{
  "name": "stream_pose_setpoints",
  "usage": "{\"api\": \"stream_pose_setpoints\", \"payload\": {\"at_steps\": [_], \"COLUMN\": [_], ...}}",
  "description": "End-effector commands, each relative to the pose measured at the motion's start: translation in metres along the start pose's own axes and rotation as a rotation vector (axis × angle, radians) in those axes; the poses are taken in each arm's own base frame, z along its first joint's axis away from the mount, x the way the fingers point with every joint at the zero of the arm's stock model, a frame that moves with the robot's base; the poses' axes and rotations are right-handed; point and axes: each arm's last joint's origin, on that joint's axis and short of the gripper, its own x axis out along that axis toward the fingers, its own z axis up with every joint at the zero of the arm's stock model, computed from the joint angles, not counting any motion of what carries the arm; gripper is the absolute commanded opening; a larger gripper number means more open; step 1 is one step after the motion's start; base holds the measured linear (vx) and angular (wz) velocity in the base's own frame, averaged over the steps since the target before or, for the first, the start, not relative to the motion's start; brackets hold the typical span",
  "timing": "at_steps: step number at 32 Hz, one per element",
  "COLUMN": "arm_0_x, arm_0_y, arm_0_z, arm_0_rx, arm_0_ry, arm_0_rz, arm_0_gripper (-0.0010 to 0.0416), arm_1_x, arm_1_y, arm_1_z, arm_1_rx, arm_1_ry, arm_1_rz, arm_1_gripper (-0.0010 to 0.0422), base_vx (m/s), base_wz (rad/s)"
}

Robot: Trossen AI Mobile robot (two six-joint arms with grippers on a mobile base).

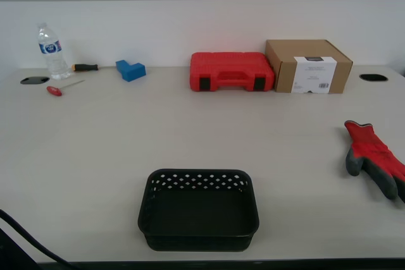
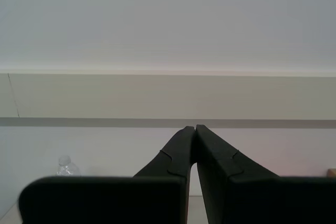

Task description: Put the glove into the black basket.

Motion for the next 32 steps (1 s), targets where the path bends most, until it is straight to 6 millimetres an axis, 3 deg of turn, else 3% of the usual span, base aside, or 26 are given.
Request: {"api": "stream_pose_setpoints", "payload": {"at_steps": [1, 4, 15, 31, 32], "arm_0_x": [0.001, 0.004, 0.019, 0.030, 0.030], "arm_0_y": [-0.001, -0.004, -0.018, -0.031, -0.033], "arm_0_z": [-0.001, -0.011, -0.058, -0.163, -0.177], "arm_0_rx": [-0.045, -0.139, -0.125, 0.006, 0.024], "arm_0_ry": [0.003, 0.079, 0.352, 0.798, 0.855], "arm_0_rz": [-0.016, -0.079, -0.150, -0.211, -0.218], "arm_0_gripper": [0.0001, 0.0001, 0.0001, 0.0001, 0.0001], "arm_1_x": [0.000, 0.000, 0.000, 0.000, 0.000], "arm_1_y": [0.000, 0.000, 0.000, 0.000, 0.000], "arm_1_z": [0.001, 0.001, 0.001, 0.001, 0.001], "arm_1_rx": [0.000, 0.000, 0.000, 0.000, 0.000], "arm_1_ry": [-0.005, -0.005, -0.005, -0.005, -0.004], "arm_1_rz": [-0.002, -0.003, -0.002, -0.002, -0.002], "arm_1_gripper": [0.0000, 0.0000, 0.0000, 0.0000, 0.0000], "base_vx": [0.000, 0.000, 0.000, 0.000, 0.000], "base_wz": [0.000, 0.000, 0.000, 0.000, 0.000]}}
